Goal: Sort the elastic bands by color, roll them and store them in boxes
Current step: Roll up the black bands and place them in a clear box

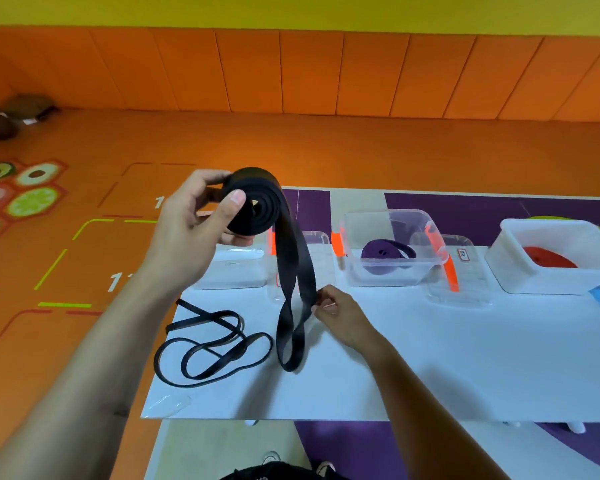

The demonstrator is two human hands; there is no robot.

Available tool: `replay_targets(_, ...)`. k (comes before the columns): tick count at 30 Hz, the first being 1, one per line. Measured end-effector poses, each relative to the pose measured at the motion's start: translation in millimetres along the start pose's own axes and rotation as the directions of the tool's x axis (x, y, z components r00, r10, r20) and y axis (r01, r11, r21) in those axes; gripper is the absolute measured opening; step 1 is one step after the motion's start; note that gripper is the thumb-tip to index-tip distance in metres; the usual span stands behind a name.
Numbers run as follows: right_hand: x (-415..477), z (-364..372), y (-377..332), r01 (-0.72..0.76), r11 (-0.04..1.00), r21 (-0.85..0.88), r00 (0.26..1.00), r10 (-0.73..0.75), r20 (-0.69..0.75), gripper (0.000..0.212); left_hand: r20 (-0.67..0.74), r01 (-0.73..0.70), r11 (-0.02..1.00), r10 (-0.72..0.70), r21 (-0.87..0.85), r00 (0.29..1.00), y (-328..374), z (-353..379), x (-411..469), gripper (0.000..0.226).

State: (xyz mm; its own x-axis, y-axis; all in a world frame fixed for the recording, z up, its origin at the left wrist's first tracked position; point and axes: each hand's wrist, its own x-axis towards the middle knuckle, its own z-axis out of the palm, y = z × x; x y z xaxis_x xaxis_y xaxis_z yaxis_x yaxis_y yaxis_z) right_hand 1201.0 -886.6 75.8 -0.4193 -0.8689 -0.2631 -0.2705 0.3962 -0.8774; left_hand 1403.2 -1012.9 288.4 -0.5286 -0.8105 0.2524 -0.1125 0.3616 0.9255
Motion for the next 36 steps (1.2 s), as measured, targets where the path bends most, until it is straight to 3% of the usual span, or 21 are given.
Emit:
replay_targets(3,2,24,3,-0.087,0.991,0.097,0.996,0.087,0.008,0.014,-0.003,0.022,0.997,-0.022,-0.075,1.000,6,2,-2,0.028)
replay_targets(5,3,40,6,-0.138,0.977,0.162,0.990,0.139,0.003,0.029,-0.015,0.023,0.994,-0.025,-0.110,1.000,13,-2,0,0.029)
replay_targets(9,10,60,14,-0.216,0.975,0.048,0.968,0.220,-0.118,0.059,-0.023,-0.028,0.997,0.026,-0.075,0.999,24,-15,5,0.030)
replay_targets(12,21,67,20,-0.319,0.944,0.084,0.941,0.326,-0.087,0.040,-0.063,-0.034,0.997,0.029,-0.076,0.998,27,-23,8,0.027)
replay_targets(16,30,79,36,-0.402,0.815,0.417,0.895,0.446,-0.008,0.010,-0.114,-0.015,0.999,0.010,-0.049,0.993,23,-29,11,0.031)
replay_targets(20,25,80,57,-0.440,0.738,0.512,0.859,0.513,-0.001,0.016,-0.151,0.021,0.999,-0.028,-0.042,0.988,15,-34,8,0.038)
replay_targets(25,12,84,60,-0.455,0.595,0.663,0.884,0.390,0.257,0.020,-0.163,0.068,0.993,-0.082,-0.092,0.983,7,-35,2,0.040)
replay_targets(29,21,105,54,-0.489,0.685,0.539,0.872,0.383,0.305,0.029,-0.155,0.076,0.991,-0.093,-0.112,0.984,9,-34,-3,0.035)
replay_targets(33,29,125,49,-0.473,0.788,0.394,0.877,0.379,0.296,0.016,-0.156,0.070,0.993,-0.083,-0.091,0.984,11,-39,-5,0.031)
replay_targets(36,28,135,48,-0.487,0.794,0.364,0.871,0.410,0.270,0.010,-0.172,0.060,0.994,-0.075,-0.095,0.982,11,-45,-7,0.031)
